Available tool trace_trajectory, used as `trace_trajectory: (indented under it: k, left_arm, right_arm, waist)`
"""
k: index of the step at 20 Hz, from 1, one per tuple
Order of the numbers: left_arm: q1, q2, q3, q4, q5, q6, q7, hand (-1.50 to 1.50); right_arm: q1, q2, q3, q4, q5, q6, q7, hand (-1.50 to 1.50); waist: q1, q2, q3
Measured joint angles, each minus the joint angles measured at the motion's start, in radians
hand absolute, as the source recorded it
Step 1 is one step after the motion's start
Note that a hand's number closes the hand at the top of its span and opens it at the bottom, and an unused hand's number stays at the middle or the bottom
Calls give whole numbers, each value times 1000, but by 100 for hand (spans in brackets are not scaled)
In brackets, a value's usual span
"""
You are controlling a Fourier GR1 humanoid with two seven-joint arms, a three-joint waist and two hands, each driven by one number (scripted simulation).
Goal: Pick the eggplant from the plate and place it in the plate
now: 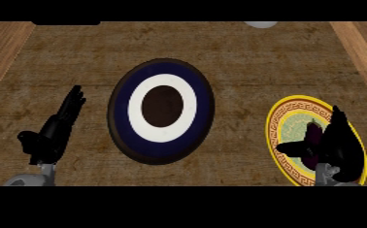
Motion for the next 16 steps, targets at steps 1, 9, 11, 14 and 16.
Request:
trace_trajectory:
  k: [1, 9, 11, 14, 16]
  left_arm:
    - [-8, -6, -4, -3, -4, 4, 11, 0]
    - [-13, -23, 7, 7, -21, -3, 14, 0]
    - [-6, -21, 16, 3, -23, -12, 14, 0]
    - [-4, -24, 20, -27, -31, -17, 35, 0]
    - [-8, -35, 19, -40, -40, -9, 52, 0]
  right_arm:
    - [-12, 1, -10, 10, -2, 19, 6, -150]
    - [-3, 8, -78, 35, -42, 129, -3, -150]
    - [3, 12, -96, 47, -50, 143, -13, -150]
    - [-19, 11, -126, 99, -49, 155, -27, -150]
    - [-40, 16, -136, 155, -32, 156, -36, -150]
  waist:
    - [1, 0, 0]
    - [3, 1, 1]
    - [3, 1, 1]
    - [5, 1, 1]
    - [7, 1, 1]
